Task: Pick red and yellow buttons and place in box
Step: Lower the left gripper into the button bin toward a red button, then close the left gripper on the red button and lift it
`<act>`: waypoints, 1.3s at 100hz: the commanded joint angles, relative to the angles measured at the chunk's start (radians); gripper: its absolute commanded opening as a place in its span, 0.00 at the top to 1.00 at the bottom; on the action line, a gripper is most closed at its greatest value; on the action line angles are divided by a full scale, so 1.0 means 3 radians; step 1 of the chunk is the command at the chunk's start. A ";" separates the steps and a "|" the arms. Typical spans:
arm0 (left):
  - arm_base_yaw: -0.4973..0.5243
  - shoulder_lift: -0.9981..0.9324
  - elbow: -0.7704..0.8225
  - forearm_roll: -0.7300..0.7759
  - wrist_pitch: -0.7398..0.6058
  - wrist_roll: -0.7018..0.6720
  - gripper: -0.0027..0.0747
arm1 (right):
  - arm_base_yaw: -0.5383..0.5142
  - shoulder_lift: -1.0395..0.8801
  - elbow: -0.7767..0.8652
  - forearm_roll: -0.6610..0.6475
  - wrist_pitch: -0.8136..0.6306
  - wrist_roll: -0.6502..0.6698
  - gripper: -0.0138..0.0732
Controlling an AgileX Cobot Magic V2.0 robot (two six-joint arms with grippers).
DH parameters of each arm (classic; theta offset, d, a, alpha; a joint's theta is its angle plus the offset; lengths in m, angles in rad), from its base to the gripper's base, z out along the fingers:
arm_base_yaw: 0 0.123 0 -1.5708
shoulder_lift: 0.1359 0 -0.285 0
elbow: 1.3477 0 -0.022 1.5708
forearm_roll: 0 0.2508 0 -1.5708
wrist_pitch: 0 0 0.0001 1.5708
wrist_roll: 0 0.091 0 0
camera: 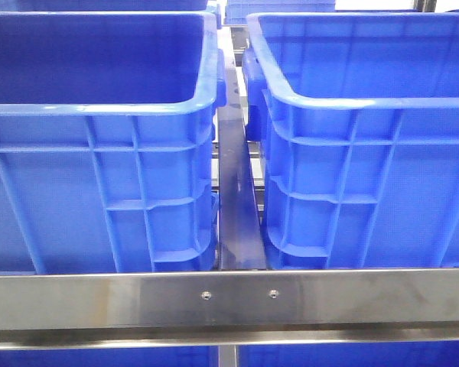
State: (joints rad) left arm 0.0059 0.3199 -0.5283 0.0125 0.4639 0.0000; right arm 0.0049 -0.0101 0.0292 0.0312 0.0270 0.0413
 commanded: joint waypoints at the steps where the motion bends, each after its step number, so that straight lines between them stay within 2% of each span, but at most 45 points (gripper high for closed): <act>1: 0.0003 0.0356 -0.0289 -0.0004 -0.0119 -0.0039 0.99 | -0.0013 -0.0078 -0.0056 -0.0005 -0.0255 -0.0036 0.91; 13: 0.0003 0.0811 -0.0585 -0.0004 0.0162 -0.0039 0.98 | -0.0013 -0.0078 -0.0056 -0.0005 -0.0255 -0.0036 0.91; 22: 0.0003 0.1144 -0.0788 -0.0004 0.0327 -0.0039 0.91 | -0.0013 -0.0078 -0.0056 -0.0005 -0.0255 -0.0036 0.91; 30: 0.0003 0.1378 -0.0937 -0.0004 0.0396 -0.0031 0.79 | -0.0013 -0.0078 -0.0056 -0.0005 -0.0255 -0.0036 0.91; 46: 0.0003 0.1888 -0.1211 -0.0004 0.0491 0.0000 0.42 | -0.0013 -0.0078 -0.0056 -0.0005 -0.0255 -0.0036 0.91; 54: 0.0003 0.2145 -0.1331 -0.0004 0.0517 0.0000 0.34 | -0.0013 -0.0078 -0.0056 -0.0005 -0.0255 -0.0036 0.91; 74: 0.0003 0.2825 -0.1691 -0.0017 0.0655 0.0000 0.34 | -0.0013 -0.0078 -0.0056 -0.0005 -0.0255 -0.0036 0.91; 99: -0.0013 0.3658 -0.2263 -0.0071 0.1142 0.0071 0.34 | -0.0013 -0.0078 -0.0056 -0.0005 -0.0255 -0.0036 0.91; 130: -0.0013 0.4263 -0.2808 -0.0279 0.1270 0.0071 0.34 | -0.0013 -0.0078 -0.0056 -0.0005 -0.0255 -0.0036 0.91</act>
State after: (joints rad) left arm 0.0059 1.5988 -1.3044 -0.0441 0.8665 0.0218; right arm 0.0049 -0.0101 0.0292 0.0312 0.0270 0.0413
